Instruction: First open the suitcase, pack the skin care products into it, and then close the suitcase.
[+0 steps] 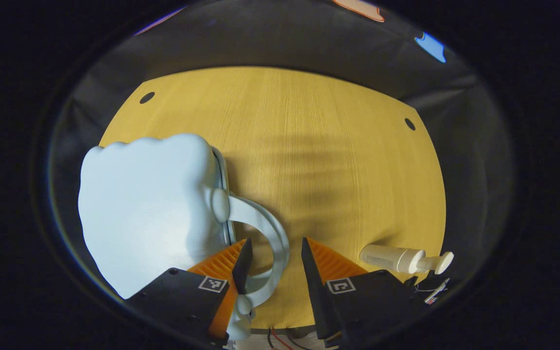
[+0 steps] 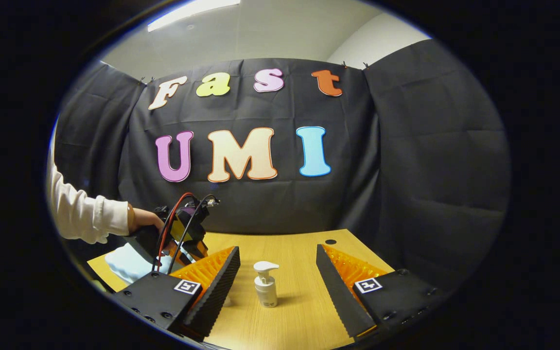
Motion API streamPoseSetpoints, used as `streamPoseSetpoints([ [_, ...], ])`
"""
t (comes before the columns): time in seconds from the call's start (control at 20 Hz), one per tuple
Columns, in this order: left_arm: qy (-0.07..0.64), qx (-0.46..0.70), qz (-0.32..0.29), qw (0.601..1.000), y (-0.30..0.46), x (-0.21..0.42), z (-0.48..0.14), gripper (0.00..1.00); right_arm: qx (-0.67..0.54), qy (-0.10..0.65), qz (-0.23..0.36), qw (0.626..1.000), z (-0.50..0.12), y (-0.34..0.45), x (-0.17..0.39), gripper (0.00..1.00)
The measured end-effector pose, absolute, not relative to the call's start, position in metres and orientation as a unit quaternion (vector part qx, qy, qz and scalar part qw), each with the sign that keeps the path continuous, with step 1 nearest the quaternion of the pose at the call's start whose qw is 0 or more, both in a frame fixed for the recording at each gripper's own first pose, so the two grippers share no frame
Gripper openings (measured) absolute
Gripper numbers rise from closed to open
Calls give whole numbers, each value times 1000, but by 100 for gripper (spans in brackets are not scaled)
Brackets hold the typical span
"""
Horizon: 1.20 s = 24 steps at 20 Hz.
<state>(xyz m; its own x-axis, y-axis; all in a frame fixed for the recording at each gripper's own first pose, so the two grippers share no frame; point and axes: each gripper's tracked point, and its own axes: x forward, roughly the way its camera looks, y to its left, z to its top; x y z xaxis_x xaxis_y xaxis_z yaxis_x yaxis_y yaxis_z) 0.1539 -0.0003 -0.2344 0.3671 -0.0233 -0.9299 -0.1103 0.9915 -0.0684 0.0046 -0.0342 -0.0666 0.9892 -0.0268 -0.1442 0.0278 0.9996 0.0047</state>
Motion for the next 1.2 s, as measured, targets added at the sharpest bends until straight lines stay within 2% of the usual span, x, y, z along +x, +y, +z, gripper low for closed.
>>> streamPoseSetpoints([
  [0.05,569,-60,34,819,0,154,-240,62,5,74,-16,997,-68,-37,5,99],
  [0.1,575,-59,40,815,1,154,-244,60,6,75,-18,997,-68,-39,5,99],
  [0.4,596,-45,62,799,9,158,-267,29,5,79,-29,996,-72,-53,0,99],
  [0.45,597,-44,61,798,8,158,-270,32,5,80,-31,996,-73,-55,-1,99],
  [0.55,601,-46,62,795,6,159,-275,25,4,83,-33,996,-75,-58,-1,98],
  [0.7,608,-48,66,790,4,160,-281,22,3,86,-36,996,-77,-61,-4,99],
  [0.75,610,-44,66,788,4,159,-283,16,1,86,-37,996,-77,-62,-5,99],
  [1.05,595,-74,50,799,0,162,-278,1,-6,88,-37,995,-78,-63,-7,98],
  [1.2,568,-97,37,816,-3,167,-261,0,-11,89,-32,995,-79,-59,-6,98],
])
